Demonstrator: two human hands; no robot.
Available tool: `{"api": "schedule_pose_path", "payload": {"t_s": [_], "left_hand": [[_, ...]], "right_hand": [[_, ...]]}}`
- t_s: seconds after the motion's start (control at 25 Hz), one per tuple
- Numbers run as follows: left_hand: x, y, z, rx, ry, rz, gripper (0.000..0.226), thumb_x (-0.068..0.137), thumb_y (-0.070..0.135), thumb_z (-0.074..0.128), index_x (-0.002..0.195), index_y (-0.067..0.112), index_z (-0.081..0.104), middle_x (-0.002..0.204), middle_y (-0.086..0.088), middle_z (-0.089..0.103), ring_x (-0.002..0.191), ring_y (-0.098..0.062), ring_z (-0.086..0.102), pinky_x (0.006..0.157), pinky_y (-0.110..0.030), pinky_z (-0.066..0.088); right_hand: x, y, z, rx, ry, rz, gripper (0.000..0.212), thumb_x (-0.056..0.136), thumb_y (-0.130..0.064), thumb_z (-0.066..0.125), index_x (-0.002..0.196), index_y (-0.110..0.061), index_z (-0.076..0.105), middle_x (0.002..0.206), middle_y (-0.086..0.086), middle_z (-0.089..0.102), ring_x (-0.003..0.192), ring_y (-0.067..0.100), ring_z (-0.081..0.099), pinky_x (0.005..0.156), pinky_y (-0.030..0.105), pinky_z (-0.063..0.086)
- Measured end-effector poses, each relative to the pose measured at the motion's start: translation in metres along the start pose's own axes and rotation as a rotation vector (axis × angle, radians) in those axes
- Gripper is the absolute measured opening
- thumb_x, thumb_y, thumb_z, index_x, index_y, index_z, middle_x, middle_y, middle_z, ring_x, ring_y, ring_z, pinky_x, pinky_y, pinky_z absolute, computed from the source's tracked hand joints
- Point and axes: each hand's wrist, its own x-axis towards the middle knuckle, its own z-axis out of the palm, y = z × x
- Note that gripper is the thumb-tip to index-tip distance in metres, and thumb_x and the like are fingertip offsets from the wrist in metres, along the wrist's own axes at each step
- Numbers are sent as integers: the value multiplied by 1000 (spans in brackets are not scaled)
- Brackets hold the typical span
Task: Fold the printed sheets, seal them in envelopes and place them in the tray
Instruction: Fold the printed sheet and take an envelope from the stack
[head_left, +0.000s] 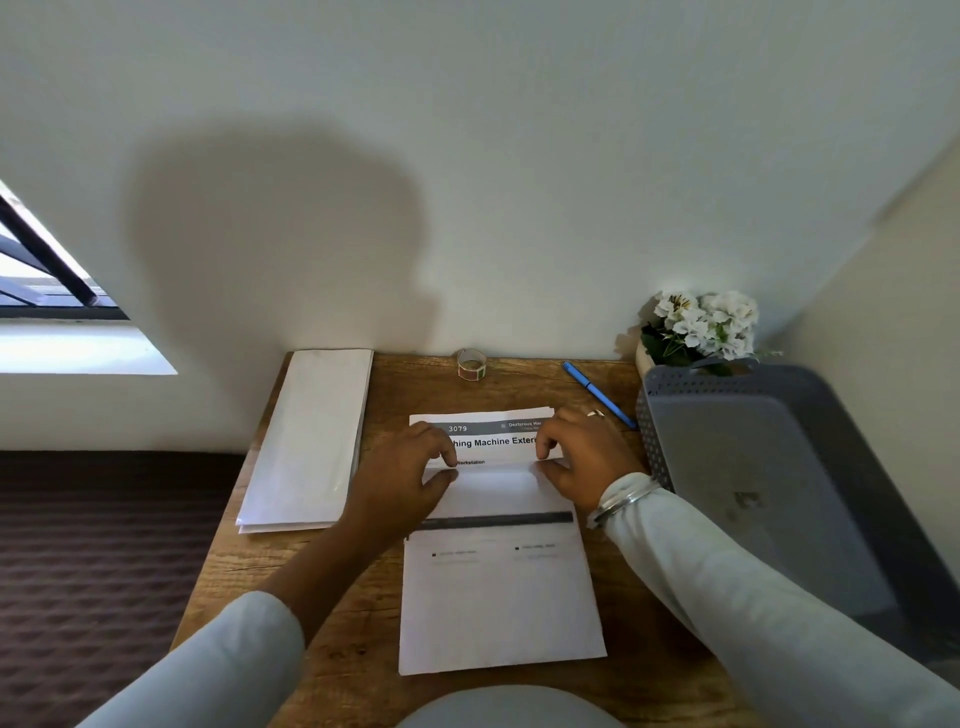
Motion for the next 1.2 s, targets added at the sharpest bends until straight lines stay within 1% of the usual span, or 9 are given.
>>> {"api": "schedule_pose_path", "payload": {"t_s": [0.2,0.4,0.52,0.64,0.76,0.84,0.92,1.04,1.2], "left_hand": [[-27,-14,20,132,-166,49,22,90,27,67,105,35,53,130,9,59,125,-15,52,96,-28,52],[-39,-10,28,241,-132,118,34,92,57,49,115,33,58,140,8,53,134,-14,43,109,-36,40],[-33,-1,43,337,-149,49,47,99,47,34,138,26,52,156,2,41,146,-19,32,120,-41,26],[-36,0,62,434,-190,29,61,101,43,20,157,18,27,165,-4,23,153,-23,14,123,-42,15],[-42,-9,66,445,-229,-18,66,102,47,16,159,16,7,167,-4,2,154,-19,-4,125,-44,10],[-45,-13,63,452,-220,-52,72,102,53,15,159,13,2,167,-4,-4,154,-19,-9,125,-42,4],[-48,-13,60,469,-225,-88,77,99,58,12,159,11,-1,166,-7,-7,153,-21,-11,124,-42,1],[-41,-1,60,489,-244,-133,82,94,60,4,158,9,-2,166,-11,-6,153,-26,-10,124,-44,0],[-15,14,71,477,-290,-14,73,100,55,13,159,14,-5,168,-9,-7,153,-26,-12,124,-43,-2]], "right_hand": [[-18,3,24,-123,-116,-53,17,86,-25,64,102,-27,60,119,-3,57,114,22,50,101,33,37],[-38,5,53,-123,-123,-39,40,84,-54,54,112,-27,63,118,-5,58,113,21,52,105,40,37],[-30,-11,68,-116,-34,-32,45,90,-33,49,131,-15,58,136,7,58,127,29,52,110,43,37],[-24,-32,89,-110,-127,-33,57,95,-24,41,150,-11,35,159,9,32,147,30,28,119,46,26],[-30,-31,96,-187,-143,29,61,95,-34,28,153,-16,30,162,3,24,149,27,22,116,52,30],[-32,-18,90,-193,-143,118,64,97,-42,27,156,-18,20,165,1,15,151,26,14,119,52,21],[-34,-3,83,-192,-134,194,66,100,-45,27,157,-19,10,166,0,5,152,26,5,121,50,11],[-34,-1,79,-208,-156,218,67,101,-45,30,158,-19,3,166,0,-1,152,25,0,122,49,6],[-32,-3,78,-229,-155,209,68,101,-46,29,158,-19,3,166,1,0,152,24,-1,121,50,7]]}}
